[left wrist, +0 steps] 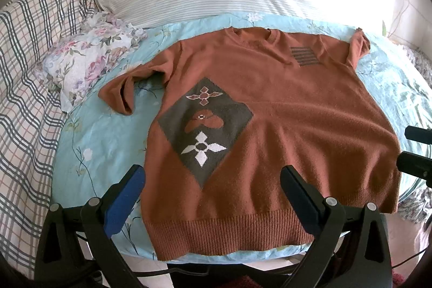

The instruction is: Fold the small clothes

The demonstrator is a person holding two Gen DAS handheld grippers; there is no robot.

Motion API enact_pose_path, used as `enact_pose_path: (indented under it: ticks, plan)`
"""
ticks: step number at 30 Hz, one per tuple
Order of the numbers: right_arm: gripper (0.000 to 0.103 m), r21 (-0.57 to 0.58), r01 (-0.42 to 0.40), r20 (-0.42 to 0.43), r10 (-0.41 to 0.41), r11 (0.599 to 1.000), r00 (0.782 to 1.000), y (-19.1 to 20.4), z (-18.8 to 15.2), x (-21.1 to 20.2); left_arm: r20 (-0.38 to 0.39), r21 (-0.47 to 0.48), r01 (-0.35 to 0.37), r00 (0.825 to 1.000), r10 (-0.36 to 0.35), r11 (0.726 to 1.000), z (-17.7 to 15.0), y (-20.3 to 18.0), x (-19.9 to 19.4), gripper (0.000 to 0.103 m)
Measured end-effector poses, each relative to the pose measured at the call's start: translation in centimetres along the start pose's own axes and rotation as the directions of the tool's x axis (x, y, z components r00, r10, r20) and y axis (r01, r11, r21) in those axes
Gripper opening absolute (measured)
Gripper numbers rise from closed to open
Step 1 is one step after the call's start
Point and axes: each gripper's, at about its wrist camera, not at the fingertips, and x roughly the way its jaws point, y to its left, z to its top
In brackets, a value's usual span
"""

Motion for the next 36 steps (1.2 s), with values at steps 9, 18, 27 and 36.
enact_pose_path:
  ticks: [9,18,27,36]
  plan:
    - [0.097,0.013,-0.019,0.005,0.019,1.0,1.0,-0.4,0.1,0.1,-0.016,-0.002,0.007,1.0,-0.007,1.0,0.0,-0.1,0.5,0.1]
    - [0.097,0.015,-0.022,0.0,0.022,1.0,1.0,-0.4,0.1,0.4,-0.046,-0.013,0.032,0.998,-0.032,0.999,0.1,0.1,0.9,0.1]
    - [0.097,0.027,-0.039,0.004,0.039,0.999,0.999,-0.6,0.3,0.6,-0.017,0.009,0.013,1.0,-0.013,1.0,0.0,0.0,1.3,0.1]
    - [0.097,0.054,-0.049,-0.002,0.049,0.997,0.999,-2.0,0.7,1.4,-0.054,0.033,0.022,0.998,-0.02,0.999,0.2,-0.6,2.7,0.1]
